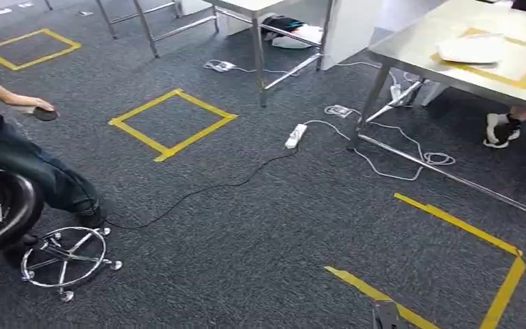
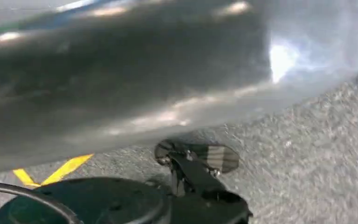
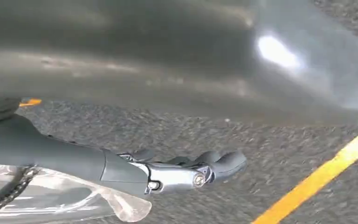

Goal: Take the parts from the cabinet and place them on the table.

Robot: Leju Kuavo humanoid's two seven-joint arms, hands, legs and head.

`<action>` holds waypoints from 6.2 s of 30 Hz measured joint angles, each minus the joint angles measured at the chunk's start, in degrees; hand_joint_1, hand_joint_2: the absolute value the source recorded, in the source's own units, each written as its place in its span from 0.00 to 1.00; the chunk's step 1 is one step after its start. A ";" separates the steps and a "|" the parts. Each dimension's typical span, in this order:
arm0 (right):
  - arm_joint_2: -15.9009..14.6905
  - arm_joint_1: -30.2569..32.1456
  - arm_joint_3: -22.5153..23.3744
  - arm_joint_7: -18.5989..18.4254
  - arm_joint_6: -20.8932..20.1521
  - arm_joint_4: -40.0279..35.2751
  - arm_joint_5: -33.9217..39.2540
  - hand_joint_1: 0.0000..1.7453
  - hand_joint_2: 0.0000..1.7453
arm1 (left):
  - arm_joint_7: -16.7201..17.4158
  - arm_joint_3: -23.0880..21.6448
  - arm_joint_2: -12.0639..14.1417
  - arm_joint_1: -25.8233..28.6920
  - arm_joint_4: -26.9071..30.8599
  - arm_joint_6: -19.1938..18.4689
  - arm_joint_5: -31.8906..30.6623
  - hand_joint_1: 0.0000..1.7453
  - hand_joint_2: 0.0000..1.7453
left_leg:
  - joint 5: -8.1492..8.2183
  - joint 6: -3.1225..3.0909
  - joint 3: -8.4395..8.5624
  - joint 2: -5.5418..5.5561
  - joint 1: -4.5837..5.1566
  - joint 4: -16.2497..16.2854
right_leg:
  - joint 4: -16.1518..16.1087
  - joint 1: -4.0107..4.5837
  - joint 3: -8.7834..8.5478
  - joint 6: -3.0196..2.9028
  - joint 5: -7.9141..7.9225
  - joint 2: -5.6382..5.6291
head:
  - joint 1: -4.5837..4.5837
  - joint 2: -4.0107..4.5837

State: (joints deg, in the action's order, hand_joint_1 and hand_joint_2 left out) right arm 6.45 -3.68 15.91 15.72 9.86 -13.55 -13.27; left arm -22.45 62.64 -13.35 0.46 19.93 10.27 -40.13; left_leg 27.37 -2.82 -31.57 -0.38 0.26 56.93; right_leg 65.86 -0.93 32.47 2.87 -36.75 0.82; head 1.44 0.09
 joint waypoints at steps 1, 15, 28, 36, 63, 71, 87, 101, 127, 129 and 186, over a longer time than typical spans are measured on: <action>0.00 0.26 0.00 -0.02 0.04 0.00 0.00 0.00 0.00 | -0.13 0.20 0.00 -0.06 0.00 -0.04 -0.13 0.00 0.00 | 0.05 -0.12 -0.08 0.72 0.10 0.00 | 4.70 0.02 2.42 -0.05 -1.83 -0.46 | 0.00 0.00; 0.02 0.48 0.07 0.20 0.42 0.00 -0.22 0.00 0.00 | -0.41 1.53 0.00 -0.07 0.00 -0.17 -1.27 0.00 0.00 | 4.61 2.52 -4.04 1.97 0.09 8.45 | -9.88 -0.03 -3.66 -2.74 7.08 -1.15 | 0.53 0.00; 0.04 -0.11 0.07 0.24 0.37 -0.04 -0.24 0.00 0.00 | -0.50 1.95 0.07 0.08 0.00 -0.24 -1.31 0.00 0.00 | 0.18 0.83 -0.84 -1.43 0.00 0.81 | -9.64 0.20 -6.08 -0.08 3.82 4.61 | 0.50 0.00; 0.04 0.60 0.20 0.26 0.46 -0.04 -0.28 0.00 0.00 | -0.59 2.21 0.04 -0.32 0.00 -0.35 -1.84 0.00 0.00 | 0.50 0.11 -0.32 4.82 0.24 0.89 | 0.25 0.26 2.13 -0.74 4.07 -1.27 | -0.15 0.00; 0.09 0.63 0.59 0.28 1.88 -0.13 -1.68 0.00 0.00 | -0.76 4.77 0.09 -0.92 -0.02 -1.03 -4.92 0.00 0.00 | 0.10 0.44 -0.47 1.76 0.11 0.14 | 7.61 0.27 3.82 -0.22 -3.01 -0.66 | -0.09 0.00; 0.09 0.78 0.85 0.28 1.99 -0.11 -1.90 0.00 0.00 | -0.79 4.98 0.17 -1.04 -0.07 -1.05 -5.44 0.00 0.00 | 0.61 2.22 -1.01 7.64 -0.23 1.24 | -7.90 -0.69 -1.67 -0.39 6.29 -5.97 | 0.00 0.00; 0.09 0.73 1.29 0.31 2.05 -0.13 -1.97 0.00 0.00 | -0.87 5.47 0.28 -1.35 -0.11 -1.07 -5.62 0.00 0.00 | 0.80 1.28 -1.37 -4.16 1.48 1.90 | -8.39 0.99 -3.69 -1.83 4.44 5.96 | 0.41 0.00; 0.17 0.86 1.38 0.31 2.23 -0.22 -2.10 0.00 0.00 | -0.87 5.88 0.24 -1.30 -0.35 -1.27 -6.10 0.00 0.00 | 1.21 1.62 -0.65 6.40 0.28 1.89 | -7.82 -0.59 -1.40 -0.07 5.73 -6.36 | -0.09 0.00; 0.85 1.51 1.51 0.22 1.99 -0.15 -3.02 0.00 0.00 | 0.44 8.09 0.59 -0.72 -0.35 -1.66 -6.86 0.00 0.00 | 0.18 0.69 -0.96 3.12 0.09 1.13 | 8.09 0.18 5.14 -0.51 -1.44 -0.66 | -0.07 0.00; 0.85 1.43 1.51 0.22 1.99 -0.15 -3.04 0.00 0.00 | 0.44 8.31 0.57 -0.72 -0.35 -1.66 -6.89 0.00 0.00 | 0.46 1.12 -0.63 4.75 -0.16 1.36 | -0.16 -0.05 2.24 -0.32 4.66 -1.51 | -0.04 0.00; 1.42 1.31 1.86 -0.33 1.99 -0.55 -4.22 0.00 0.00 | 1.33 12.59 0.11 -1.44 -0.11 -1.20 -9.71 0.00 0.00 | -0.95 1.17 -0.70 1.50 -0.10 -0.09 | 6.91 0.15 3.62 -1.19 -2.84 -0.49 | -0.33 0.00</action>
State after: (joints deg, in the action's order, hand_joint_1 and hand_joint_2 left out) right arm 7.87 -2.37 17.77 15.39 11.85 -14.10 -17.49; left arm -21.11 75.23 -13.25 -0.98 19.82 9.07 -49.83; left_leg 26.42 -1.65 -32.26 1.11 0.17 56.84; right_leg 72.77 -0.78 36.09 1.68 -39.59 0.33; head 1.11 0.09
